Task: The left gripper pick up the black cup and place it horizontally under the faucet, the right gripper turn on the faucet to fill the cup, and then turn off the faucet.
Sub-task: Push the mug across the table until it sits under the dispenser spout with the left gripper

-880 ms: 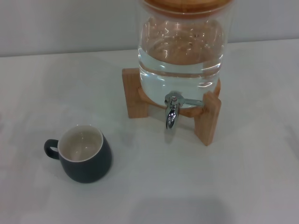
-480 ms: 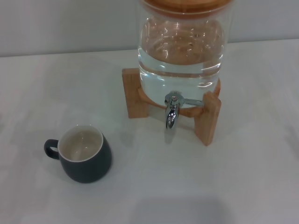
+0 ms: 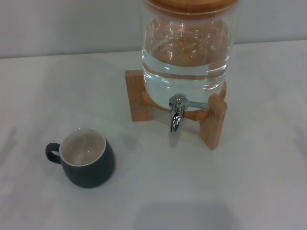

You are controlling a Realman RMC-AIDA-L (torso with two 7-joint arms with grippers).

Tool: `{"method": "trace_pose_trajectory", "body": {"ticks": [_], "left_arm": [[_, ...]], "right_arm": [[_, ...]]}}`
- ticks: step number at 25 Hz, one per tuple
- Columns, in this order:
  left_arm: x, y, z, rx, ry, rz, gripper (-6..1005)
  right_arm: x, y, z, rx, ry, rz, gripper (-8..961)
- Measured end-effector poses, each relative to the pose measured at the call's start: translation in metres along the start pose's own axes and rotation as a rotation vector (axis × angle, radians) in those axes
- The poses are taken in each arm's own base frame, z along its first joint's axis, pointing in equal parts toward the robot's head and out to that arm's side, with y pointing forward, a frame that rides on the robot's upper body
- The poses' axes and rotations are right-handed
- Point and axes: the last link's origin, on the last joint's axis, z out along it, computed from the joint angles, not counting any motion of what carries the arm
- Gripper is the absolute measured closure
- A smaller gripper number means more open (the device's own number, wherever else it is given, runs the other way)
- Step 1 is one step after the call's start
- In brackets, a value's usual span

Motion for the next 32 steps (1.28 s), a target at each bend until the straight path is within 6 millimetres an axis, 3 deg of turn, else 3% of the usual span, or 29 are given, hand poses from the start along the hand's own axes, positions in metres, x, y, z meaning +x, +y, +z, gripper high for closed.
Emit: {"method": "trace_pose_trajectory", "body": {"ticks": [6,14,20,32], "left_arm": [[0.001,0.004,-0.02,-0.115,-0.141,-0.028,120],[-0.015,0.009,-0.041,-0.15,-0.294,-0.013,120],[-0.038,0.018,-0.035,-0.152,-0.379,0.028,120],[-0.061,0.026,-0.018,-0.17,-0.447,0.051,119]], "right_arm": [[-0.003,-0.005,0.005,0.002,-0.004,-0.01,183],[-0.003,-0.005,0.011,-0.007,-0.007,-0.011,184],[-0.002,-0.003,0.016,-0.019,-0.01,-0.008,184],[-0.001,-0.002,0.019,-0.017,-0.008,-0.006,184]]}}
